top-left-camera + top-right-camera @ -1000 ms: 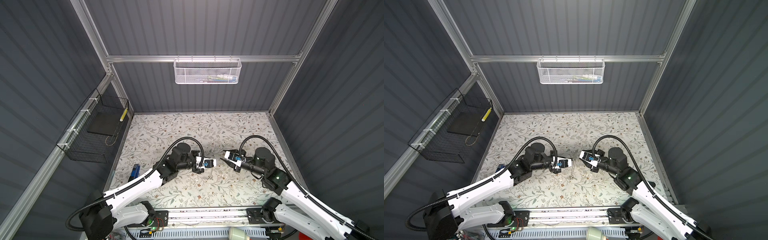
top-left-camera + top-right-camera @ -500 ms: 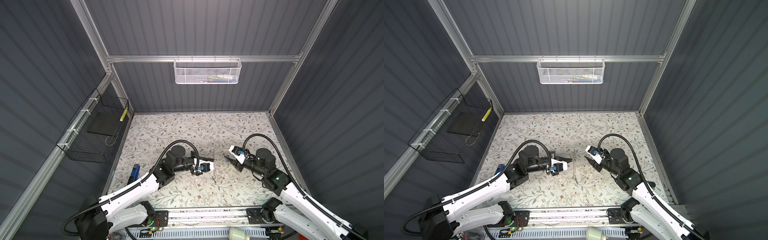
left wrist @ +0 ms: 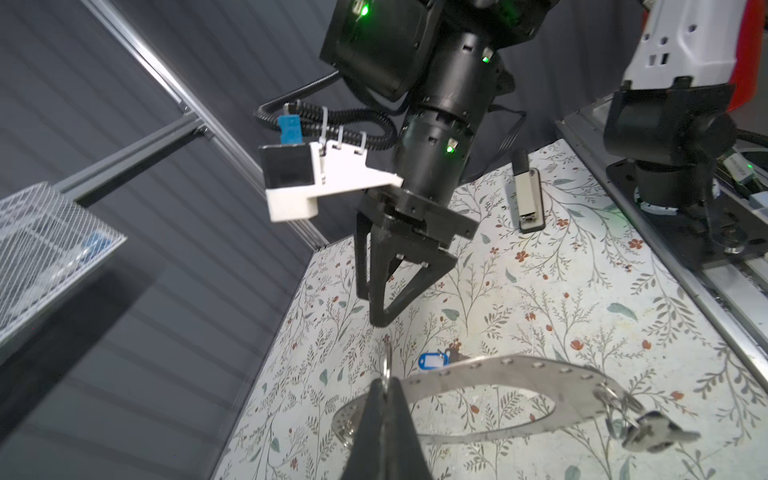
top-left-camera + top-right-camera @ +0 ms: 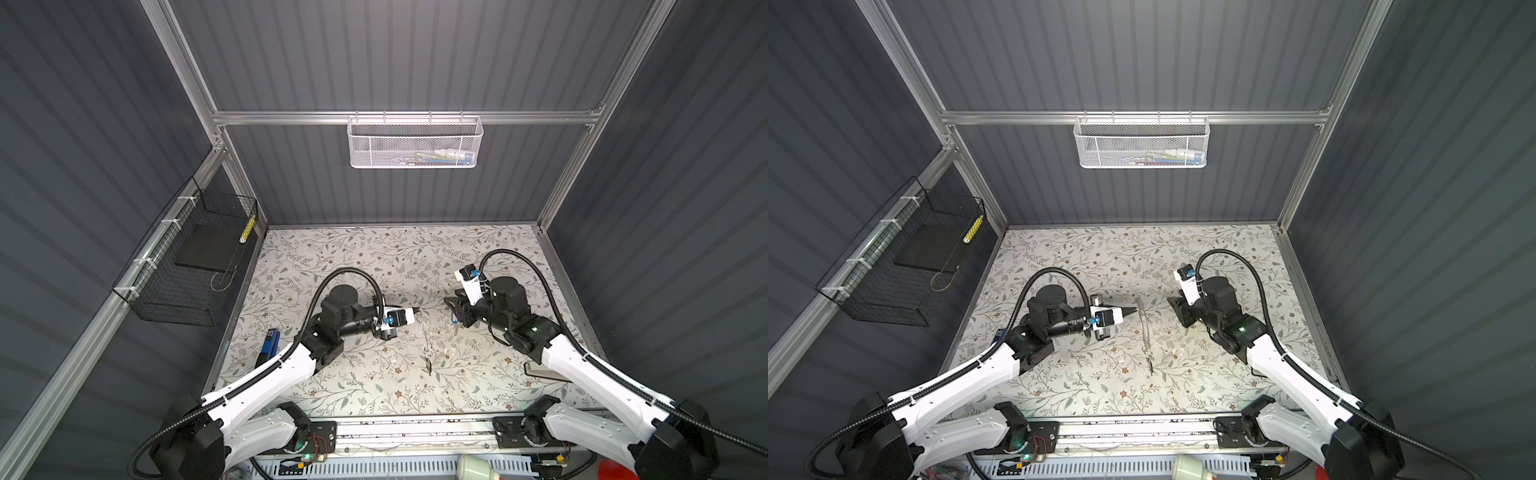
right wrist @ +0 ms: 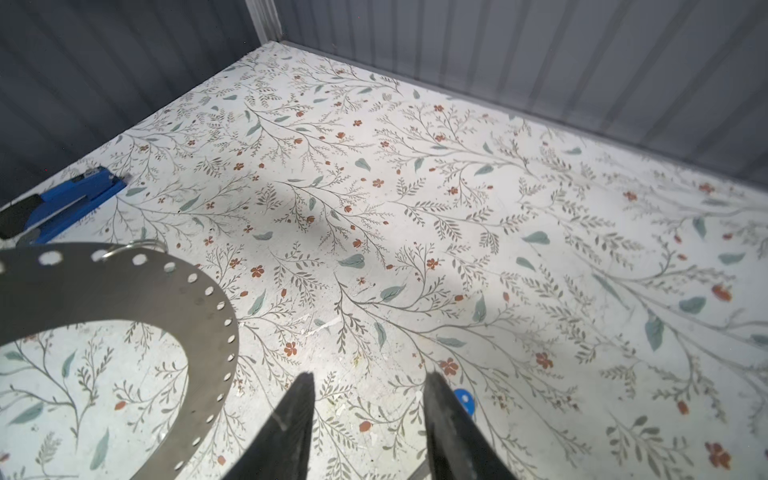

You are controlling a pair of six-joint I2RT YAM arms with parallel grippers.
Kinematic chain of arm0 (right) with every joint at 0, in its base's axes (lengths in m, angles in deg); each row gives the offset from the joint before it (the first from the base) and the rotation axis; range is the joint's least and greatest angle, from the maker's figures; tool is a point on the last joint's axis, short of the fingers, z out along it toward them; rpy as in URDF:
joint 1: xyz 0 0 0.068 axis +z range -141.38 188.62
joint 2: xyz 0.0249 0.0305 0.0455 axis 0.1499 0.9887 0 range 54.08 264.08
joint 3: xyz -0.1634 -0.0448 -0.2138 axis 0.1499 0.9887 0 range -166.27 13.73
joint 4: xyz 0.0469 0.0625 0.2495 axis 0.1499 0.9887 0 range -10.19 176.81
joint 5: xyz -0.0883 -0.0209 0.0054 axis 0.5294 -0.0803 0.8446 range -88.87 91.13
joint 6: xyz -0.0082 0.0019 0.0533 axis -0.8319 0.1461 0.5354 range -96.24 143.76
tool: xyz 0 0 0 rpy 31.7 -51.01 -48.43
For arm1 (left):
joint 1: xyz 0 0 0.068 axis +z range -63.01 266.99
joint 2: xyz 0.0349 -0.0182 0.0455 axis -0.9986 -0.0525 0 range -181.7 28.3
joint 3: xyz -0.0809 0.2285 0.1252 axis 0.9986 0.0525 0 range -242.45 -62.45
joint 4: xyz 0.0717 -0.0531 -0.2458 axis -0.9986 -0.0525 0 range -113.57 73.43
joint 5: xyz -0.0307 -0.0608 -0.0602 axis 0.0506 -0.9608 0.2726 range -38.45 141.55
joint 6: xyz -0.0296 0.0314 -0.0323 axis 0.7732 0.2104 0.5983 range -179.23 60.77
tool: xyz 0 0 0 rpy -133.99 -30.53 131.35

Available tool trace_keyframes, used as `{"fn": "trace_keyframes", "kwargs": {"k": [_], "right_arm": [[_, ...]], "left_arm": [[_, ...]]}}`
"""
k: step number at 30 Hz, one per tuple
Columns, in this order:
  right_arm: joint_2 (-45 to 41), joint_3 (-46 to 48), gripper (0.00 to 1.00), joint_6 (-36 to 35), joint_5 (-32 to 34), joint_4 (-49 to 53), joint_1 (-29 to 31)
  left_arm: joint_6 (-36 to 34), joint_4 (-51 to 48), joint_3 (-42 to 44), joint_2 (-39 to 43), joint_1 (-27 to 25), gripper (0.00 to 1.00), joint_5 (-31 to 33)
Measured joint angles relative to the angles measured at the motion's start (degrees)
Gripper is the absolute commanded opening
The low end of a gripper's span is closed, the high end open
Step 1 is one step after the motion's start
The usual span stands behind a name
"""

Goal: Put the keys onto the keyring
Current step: 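Move the right gripper away to the blue-tagged key on the table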

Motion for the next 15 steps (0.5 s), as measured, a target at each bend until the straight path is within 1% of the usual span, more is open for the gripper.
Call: {"fn": "trace_keyframes", "kwargs": {"k": [2, 5, 9, 15], "right_arm": [[3.2, -2.1, 0.42, 3.8, 1.6, 2.3, -0.2], [7.8, -4.5, 0.42, 9.7, 4.6, 7.1, -0.8], [11.0, -4.7, 0.44, 15.9, 7.4, 12.1, -1.6], [15.6, -4.8, 0.51, 22.0, 7.3, 15.9, -3.8]], "left_arm": [[1.4, 0.0, 0.1, -0.9, 1.7, 0.0, -1.5], [3.0, 0.2, 0.4, -2.4, 2.9, 0.0, -4.2], [5.6, 2.7, 2.2, -4.1, 5.1, 0.0, -7.6], [8.5, 7.4, 5.9, -6.3, 6.9, 0.0, -8.8]]}}
